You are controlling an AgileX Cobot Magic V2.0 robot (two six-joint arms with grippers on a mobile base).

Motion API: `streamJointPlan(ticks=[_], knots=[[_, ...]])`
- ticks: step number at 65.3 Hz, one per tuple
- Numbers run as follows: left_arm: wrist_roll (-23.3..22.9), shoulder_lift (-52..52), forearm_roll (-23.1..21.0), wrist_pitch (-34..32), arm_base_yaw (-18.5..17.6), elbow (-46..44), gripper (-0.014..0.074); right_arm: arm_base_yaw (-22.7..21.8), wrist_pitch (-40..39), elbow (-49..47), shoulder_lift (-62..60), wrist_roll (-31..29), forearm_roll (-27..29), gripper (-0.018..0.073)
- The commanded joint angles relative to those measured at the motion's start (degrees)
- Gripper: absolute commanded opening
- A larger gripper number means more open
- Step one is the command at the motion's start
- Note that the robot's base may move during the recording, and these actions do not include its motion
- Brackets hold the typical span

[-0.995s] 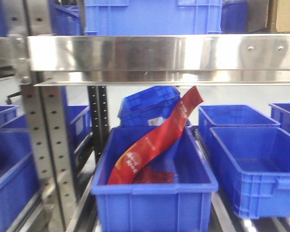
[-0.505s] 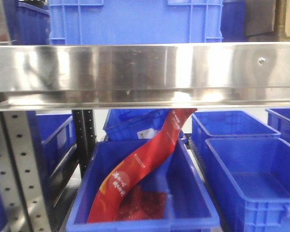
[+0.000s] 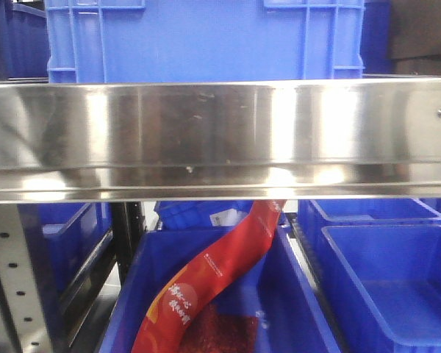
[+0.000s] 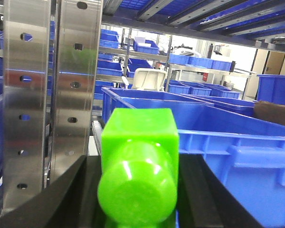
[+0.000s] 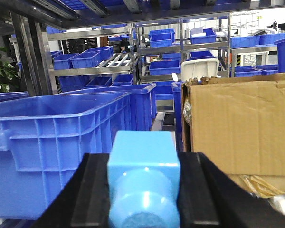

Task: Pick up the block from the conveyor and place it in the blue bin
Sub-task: 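Drive up to the blue bins while holding both blocks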

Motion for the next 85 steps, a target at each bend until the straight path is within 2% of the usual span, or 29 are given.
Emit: streamJointPlan(ticks=[1, 47, 58, 85], knots=[[0.04, -0.36, 0.08, -0.95, -0.18, -0.05, -0.0111, -0.05, -0.75, -0.02, -0.01, -0.2, -0.2, -0.016], [0.04, -0.36, 0.08, -0.95, -0.18, -0.05, -0.0111, -0.05, -0.75, -0.02, -0.01, -0.2, -0.2, -0.016], [0.04, -0.3, 0.44, -5.43, -0.18, -0.05, -0.0111, -0.05, -0.75, -0.02, -0.01, -0.2, -0.2, -0.016], [0.04, -0.3, 0.44, -5.22, -0.18, -0.05, -0.0111, -0.05, -3.57, -0.02, -0.01, -0.2, -0.2, -0.016]])
